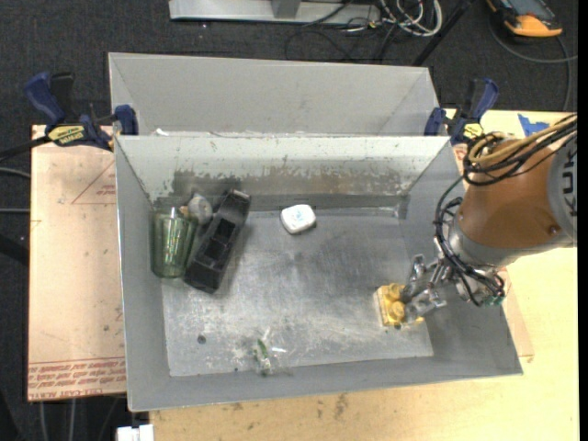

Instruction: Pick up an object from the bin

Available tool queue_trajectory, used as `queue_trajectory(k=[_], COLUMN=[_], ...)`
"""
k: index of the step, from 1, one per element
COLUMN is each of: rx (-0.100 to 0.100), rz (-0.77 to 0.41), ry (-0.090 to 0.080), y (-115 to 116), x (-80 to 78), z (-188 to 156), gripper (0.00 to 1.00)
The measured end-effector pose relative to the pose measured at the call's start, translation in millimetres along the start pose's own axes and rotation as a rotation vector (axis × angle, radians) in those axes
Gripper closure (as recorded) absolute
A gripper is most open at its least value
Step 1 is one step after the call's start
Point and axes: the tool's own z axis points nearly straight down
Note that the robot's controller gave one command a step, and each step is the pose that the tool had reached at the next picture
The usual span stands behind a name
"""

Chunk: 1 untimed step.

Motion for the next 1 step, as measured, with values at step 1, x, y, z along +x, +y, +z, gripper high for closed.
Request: queue_trajectory(k=[1], rx=[0.0], rz=[0.0], ry=[0.0], y=[0.1], x=[0.0], z=[0.0], gripper=[1.0])
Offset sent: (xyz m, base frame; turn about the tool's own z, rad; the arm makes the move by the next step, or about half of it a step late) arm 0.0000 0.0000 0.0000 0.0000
